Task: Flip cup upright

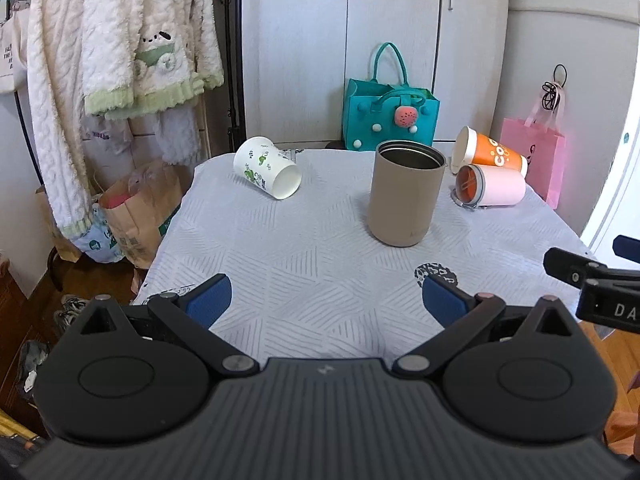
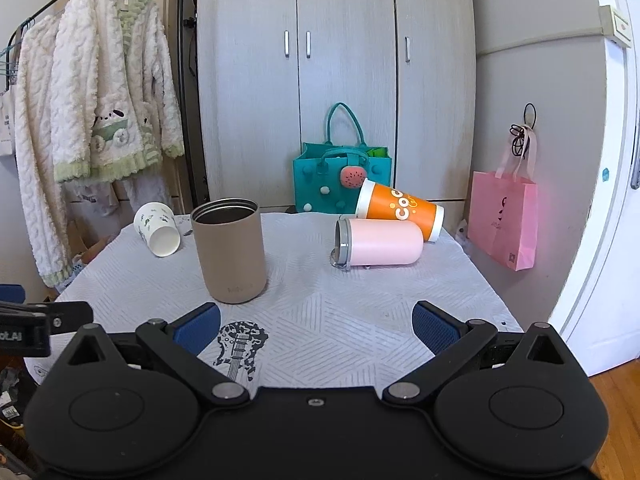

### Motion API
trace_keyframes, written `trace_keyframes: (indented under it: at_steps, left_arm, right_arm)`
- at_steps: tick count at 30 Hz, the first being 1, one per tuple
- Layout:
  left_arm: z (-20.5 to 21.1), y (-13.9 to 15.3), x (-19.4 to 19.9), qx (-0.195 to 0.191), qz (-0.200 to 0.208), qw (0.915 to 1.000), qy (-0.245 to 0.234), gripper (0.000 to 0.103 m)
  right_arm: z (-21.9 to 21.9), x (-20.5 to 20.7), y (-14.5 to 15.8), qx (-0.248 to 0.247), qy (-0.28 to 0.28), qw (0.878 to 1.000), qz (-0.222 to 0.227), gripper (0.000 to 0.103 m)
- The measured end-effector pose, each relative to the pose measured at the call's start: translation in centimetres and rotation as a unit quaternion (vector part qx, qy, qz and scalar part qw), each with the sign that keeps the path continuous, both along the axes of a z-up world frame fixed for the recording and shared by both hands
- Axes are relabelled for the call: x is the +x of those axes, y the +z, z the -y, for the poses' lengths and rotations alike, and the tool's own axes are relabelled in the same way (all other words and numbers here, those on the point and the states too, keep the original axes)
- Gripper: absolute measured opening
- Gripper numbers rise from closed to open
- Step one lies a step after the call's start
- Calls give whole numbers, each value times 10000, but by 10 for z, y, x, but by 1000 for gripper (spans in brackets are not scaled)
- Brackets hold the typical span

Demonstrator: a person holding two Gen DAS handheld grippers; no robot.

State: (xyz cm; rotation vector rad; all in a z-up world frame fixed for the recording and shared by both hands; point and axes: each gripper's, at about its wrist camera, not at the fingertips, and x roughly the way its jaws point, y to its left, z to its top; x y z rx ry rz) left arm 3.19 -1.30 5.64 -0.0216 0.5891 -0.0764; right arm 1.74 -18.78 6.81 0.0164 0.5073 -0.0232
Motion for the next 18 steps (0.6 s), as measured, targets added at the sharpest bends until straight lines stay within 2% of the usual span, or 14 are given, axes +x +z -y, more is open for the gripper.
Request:
trace_keyframes:
  at_steps: [8, 18]
  left_arm:
    - [-3, 2, -1, 31, 143, 9997, 194, 103]
    - [-5, -4, 3, 9, 54, 9997, 234, 103]
  right_arm:
    - [2, 2, -3, -10, -151, 9999, -67, 103]
    - [3, 1, -6, -6, -280, 9996, -72, 103]
